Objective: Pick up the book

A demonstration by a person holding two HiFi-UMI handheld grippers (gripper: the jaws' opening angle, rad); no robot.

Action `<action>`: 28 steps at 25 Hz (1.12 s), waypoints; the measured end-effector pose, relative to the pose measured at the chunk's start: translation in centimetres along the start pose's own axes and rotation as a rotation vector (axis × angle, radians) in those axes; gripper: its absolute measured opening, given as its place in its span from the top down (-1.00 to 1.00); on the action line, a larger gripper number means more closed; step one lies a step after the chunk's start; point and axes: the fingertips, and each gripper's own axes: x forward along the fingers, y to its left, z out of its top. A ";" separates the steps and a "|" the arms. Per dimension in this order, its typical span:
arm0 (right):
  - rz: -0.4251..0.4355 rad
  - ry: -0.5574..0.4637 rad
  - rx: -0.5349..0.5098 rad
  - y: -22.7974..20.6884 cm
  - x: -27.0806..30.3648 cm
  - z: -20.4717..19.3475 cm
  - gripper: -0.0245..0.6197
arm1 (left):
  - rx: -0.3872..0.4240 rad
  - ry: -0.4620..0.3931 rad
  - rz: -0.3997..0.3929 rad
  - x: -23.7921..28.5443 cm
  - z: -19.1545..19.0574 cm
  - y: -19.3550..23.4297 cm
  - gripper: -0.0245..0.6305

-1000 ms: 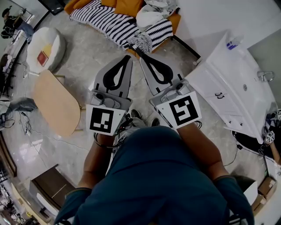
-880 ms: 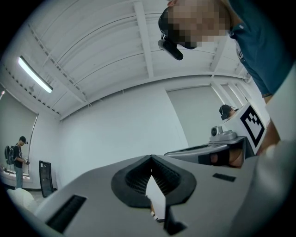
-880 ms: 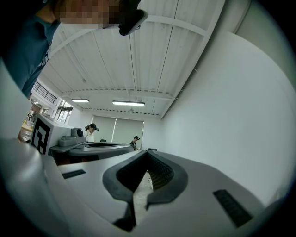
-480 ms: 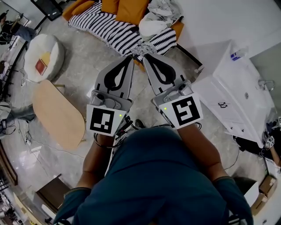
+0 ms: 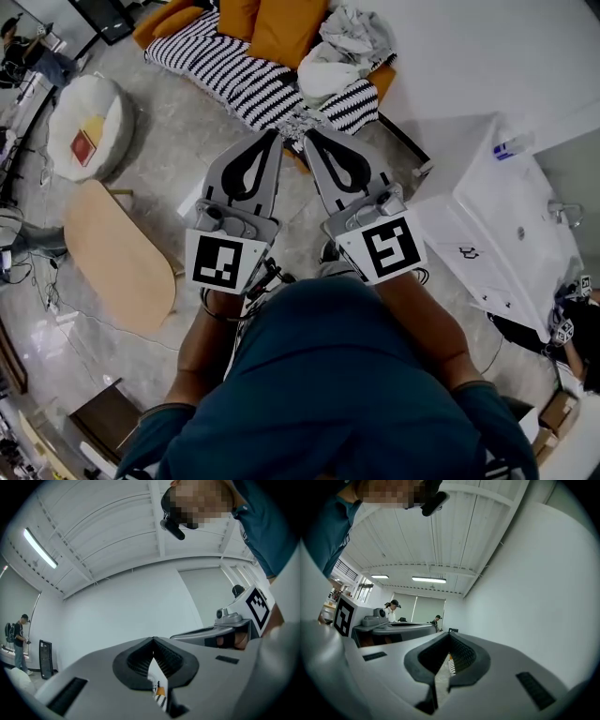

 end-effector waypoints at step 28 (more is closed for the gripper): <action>0.034 -0.023 0.009 -10.1 17.1 -2.9 0.88 | 0.036 -0.005 0.030 13.5 -3.2 13.9 0.92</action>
